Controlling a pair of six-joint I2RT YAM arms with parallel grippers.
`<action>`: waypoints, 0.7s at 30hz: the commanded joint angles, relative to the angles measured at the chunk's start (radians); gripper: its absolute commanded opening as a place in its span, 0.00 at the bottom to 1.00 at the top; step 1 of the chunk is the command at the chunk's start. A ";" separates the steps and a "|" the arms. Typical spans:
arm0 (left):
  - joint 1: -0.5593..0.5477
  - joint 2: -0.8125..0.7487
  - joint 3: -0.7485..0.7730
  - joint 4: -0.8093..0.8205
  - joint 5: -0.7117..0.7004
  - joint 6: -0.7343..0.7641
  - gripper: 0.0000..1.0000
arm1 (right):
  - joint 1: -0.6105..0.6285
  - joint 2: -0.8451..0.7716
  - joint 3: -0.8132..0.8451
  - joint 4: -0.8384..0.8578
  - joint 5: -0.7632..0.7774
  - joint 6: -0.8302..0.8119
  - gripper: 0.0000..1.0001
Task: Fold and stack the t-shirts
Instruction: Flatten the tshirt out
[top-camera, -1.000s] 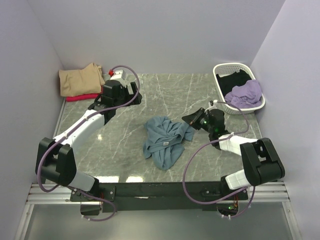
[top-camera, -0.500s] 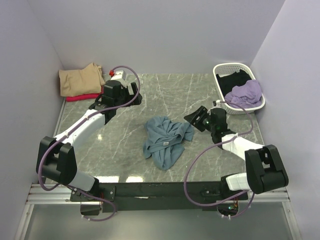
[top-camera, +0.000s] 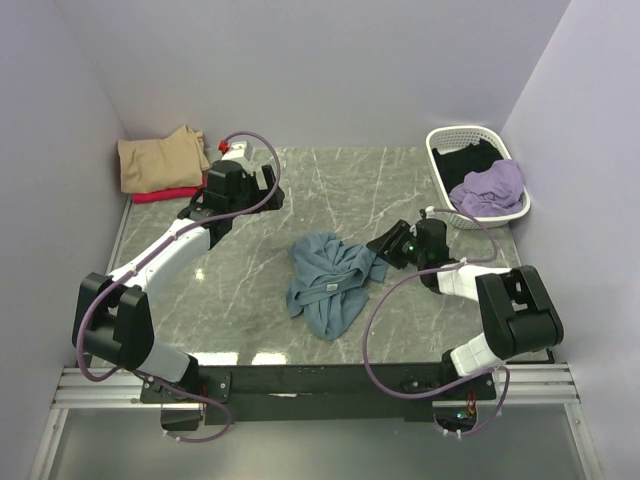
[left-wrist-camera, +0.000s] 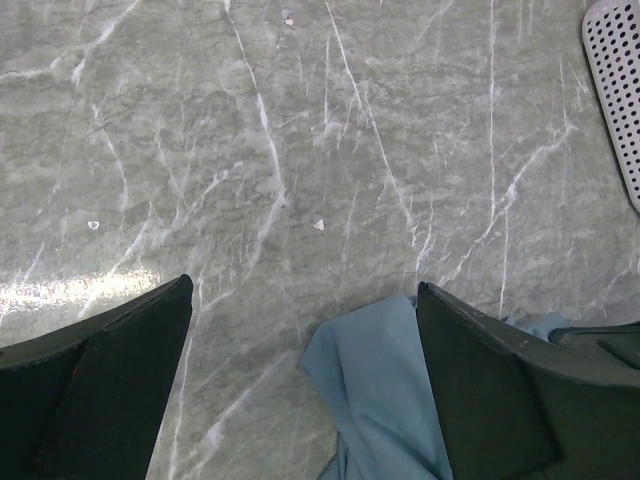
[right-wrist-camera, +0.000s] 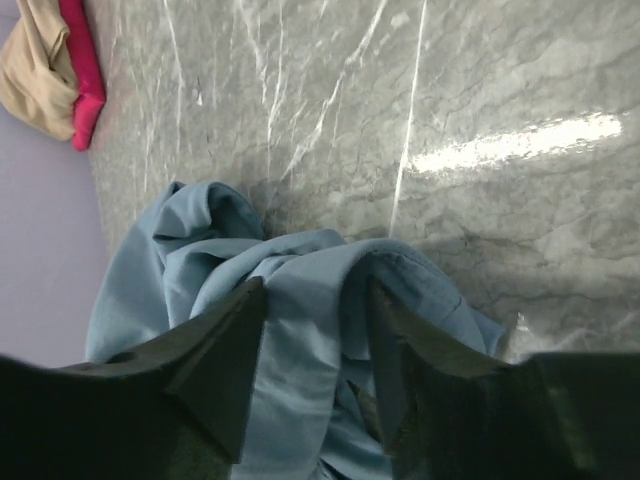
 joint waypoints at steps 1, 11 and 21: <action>0.004 -0.009 0.026 0.006 0.014 0.017 0.99 | -0.009 0.053 0.021 0.132 -0.088 0.022 0.45; 0.004 -0.012 0.023 0.009 -0.011 0.017 1.00 | -0.009 -0.014 0.069 0.105 -0.148 -0.060 0.09; 0.004 -0.007 0.028 0.026 0.001 0.003 0.99 | 0.055 -0.274 0.531 -0.519 -0.135 -0.407 0.04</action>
